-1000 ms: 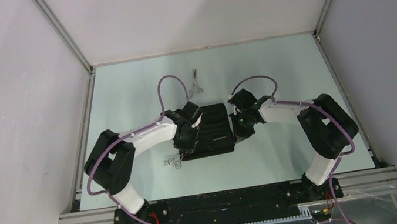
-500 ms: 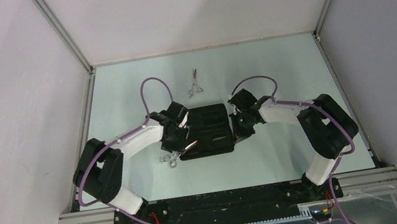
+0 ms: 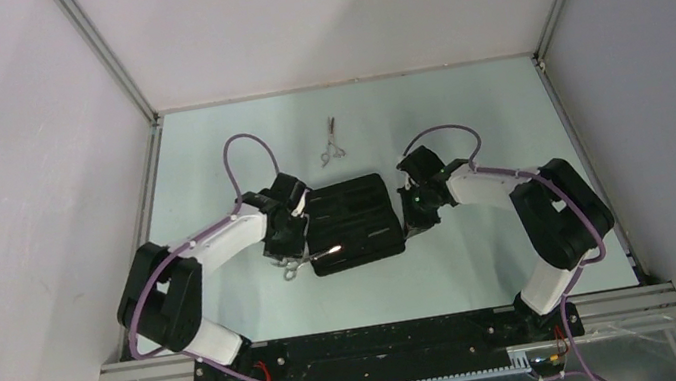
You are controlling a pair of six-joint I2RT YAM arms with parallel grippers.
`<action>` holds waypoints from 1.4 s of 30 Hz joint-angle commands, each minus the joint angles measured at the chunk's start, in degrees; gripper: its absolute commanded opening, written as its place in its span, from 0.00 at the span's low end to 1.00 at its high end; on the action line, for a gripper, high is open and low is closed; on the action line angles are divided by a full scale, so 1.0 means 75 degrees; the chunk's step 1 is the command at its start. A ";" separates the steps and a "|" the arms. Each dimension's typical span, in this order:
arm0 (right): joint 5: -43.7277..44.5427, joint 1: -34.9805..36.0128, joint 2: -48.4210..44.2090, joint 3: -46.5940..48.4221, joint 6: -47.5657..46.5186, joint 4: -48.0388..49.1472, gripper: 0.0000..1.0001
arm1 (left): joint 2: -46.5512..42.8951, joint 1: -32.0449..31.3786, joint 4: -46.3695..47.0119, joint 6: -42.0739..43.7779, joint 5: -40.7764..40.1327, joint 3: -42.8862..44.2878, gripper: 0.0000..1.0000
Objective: Sort the hair-cutting tools
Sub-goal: Place the scissors in the hairdressing tool bag.
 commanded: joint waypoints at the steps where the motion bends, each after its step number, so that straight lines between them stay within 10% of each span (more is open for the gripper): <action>1: 0.0926 -0.0221 -0.0108 -0.0228 -0.0344 -0.0449 0.00 | -0.0291 0.0027 0.0038 0.0297 0.0078 0.0077 0.52; 16: 0.0605 -0.0211 -0.0151 -0.0225 -0.0480 -0.0285 0.00 | -0.0544 -0.1647 0.0415 0.2004 0.0181 0.0750 0.72; 42: 0.0487 -0.0198 -0.0037 -0.0230 -0.0433 -0.0194 0.00 | 0.0771 -0.1932 0.0777 0.2655 0.0404 0.0779 0.59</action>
